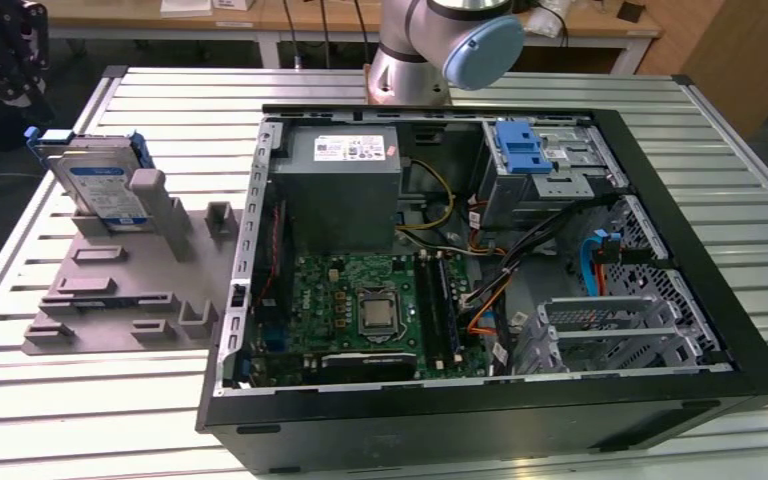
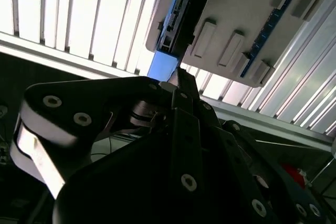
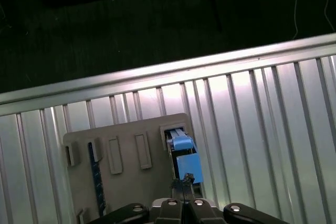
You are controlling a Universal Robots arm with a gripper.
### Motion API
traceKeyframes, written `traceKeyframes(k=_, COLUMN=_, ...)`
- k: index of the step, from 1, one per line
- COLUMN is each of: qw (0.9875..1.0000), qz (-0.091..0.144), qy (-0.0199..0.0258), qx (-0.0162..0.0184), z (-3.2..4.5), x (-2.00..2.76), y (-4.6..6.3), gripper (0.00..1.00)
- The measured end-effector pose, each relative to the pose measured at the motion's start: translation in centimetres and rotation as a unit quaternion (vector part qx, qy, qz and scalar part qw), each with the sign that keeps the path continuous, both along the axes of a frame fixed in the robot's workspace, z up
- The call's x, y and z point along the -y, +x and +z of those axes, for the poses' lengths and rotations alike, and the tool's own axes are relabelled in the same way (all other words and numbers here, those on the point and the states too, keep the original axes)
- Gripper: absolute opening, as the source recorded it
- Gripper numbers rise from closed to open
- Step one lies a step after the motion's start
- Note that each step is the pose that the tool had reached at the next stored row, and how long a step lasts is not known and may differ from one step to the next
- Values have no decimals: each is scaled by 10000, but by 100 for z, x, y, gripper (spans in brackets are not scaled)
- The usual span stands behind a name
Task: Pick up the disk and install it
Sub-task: 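Pick up the disk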
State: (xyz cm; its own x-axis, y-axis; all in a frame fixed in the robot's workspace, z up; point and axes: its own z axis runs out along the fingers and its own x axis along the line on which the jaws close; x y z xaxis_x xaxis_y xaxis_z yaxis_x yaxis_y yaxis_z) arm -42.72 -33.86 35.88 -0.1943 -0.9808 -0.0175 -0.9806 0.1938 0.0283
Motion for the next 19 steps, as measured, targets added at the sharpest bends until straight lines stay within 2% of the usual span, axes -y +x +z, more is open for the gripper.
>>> traceKeyframes(k=7, qw=10000, qz=18, qy=0, qx=0, z=-5, x=0, y=-1, gripper=11)
traceKeyframes(k=8, qw=10000, qz=18, qy=0, qx=0, z=-5, x=0, y=-1, gripper=17)
traceKeyframes(k=9, qw=10000, qz=19, qy=0, qx=1, z=-5, x=0, y=-1, gripper=17)
traceKeyframes(k=11, qw=10000, qz=19, qy=0, qx=1, z=-6, x=0, y=-1, gripper=29)
traceKeyframes(k=12, qw=10000, qz=18, qy=0, qx=1, z=-6, x=0, y=-1, gripper=29)
traceKeyframes(k=14, qw=10000, qz=19, qy=0, qx=1, z=-6, x=0, y=-1, gripper=41)
traceKeyframes(k=15, qw=10000, qz=19, qy=0, qx=2, z=-10, x=0, y=0, gripper=41)
traceKeyframes(k=16, qw=10000, qz=29, qy=1, qx=3, z=-18, x=0, y=-1, gripper=47)
traceKeyframes(k=19, qw=9998, qz=199, qy=0, qx=0, z=-58, x=0, y=-1, gripper=58)
